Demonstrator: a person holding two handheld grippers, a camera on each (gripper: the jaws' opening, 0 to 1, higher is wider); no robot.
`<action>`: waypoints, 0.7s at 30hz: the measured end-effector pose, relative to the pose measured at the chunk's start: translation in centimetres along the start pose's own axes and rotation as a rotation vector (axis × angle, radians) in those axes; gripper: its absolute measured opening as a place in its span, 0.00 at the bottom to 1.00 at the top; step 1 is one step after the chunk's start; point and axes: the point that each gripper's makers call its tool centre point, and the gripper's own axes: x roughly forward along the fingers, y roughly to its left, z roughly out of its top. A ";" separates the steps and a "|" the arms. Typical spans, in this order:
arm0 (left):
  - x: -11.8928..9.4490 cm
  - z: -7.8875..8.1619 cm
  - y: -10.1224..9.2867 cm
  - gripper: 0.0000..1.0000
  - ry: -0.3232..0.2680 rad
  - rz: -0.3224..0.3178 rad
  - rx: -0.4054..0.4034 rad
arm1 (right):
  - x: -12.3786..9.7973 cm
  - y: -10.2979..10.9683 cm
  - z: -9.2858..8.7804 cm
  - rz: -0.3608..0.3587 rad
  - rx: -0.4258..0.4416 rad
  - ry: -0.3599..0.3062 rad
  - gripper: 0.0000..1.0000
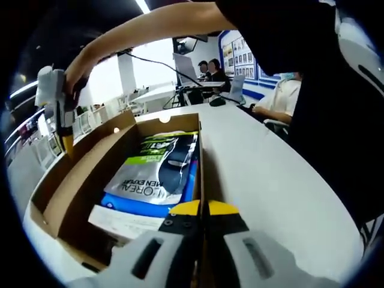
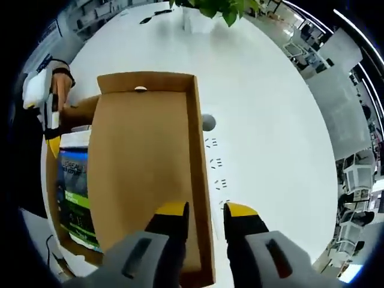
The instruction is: Operate the shoe box by opening the lid, removing the specified soft item, and placing it in the target area until the item is outside and the box remains undamaged.
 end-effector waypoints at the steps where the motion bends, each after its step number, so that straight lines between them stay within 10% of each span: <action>1: 0.0 0.0 0.0 0.02 0.001 0.000 0.000 | -0.5 0.2 -0.1 -0.007 -0.008 0.002 0.23; 21: 0.1 -0.4 -0.1 0.02 0.044 0.013 0.010 | -5.6 4.4 1.0 -0.112 -0.065 -0.117 0.23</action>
